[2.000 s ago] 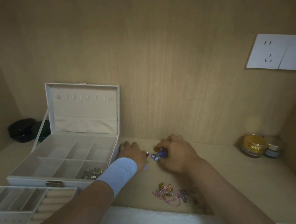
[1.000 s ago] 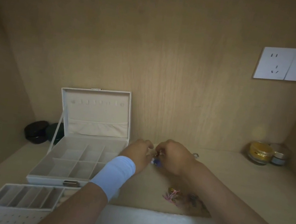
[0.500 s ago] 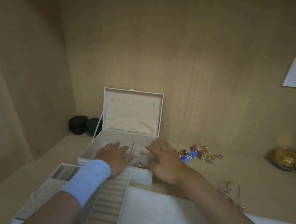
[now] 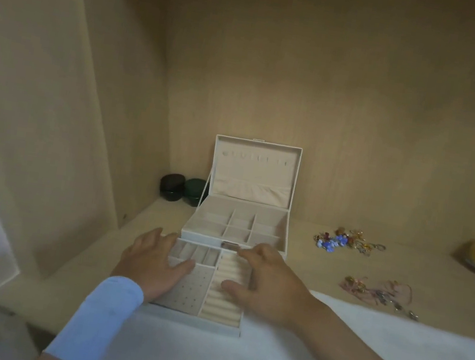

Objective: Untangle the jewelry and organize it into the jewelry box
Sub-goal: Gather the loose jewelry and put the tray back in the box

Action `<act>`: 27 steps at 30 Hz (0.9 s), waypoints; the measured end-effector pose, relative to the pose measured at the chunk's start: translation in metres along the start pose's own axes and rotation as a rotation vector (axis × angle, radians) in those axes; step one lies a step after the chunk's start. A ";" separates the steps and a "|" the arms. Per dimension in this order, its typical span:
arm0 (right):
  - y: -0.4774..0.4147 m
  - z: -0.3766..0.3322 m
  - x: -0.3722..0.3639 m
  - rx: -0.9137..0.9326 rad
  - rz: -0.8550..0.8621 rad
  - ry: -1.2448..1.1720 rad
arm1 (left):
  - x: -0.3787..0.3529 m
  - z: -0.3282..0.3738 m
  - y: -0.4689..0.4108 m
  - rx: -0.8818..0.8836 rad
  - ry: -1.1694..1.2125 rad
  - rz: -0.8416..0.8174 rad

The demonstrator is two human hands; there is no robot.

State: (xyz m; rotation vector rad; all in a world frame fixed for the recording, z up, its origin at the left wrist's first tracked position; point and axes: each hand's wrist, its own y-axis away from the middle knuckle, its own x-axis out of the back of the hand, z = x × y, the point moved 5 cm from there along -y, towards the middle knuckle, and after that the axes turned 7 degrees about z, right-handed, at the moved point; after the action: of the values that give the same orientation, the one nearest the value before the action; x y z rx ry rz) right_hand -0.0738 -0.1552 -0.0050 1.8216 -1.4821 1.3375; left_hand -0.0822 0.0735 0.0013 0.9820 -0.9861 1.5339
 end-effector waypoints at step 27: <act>-0.049 0.050 0.051 -0.158 0.121 -0.318 | 0.014 0.037 -0.072 -0.141 0.581 -0.007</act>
State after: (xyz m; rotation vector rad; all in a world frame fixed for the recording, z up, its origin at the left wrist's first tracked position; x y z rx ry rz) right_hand -0.0113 -0.2043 0.0283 1.9325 -1.8302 0.9807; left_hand -0.0093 0.0536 0.0339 0.3964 -0.6585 1.5892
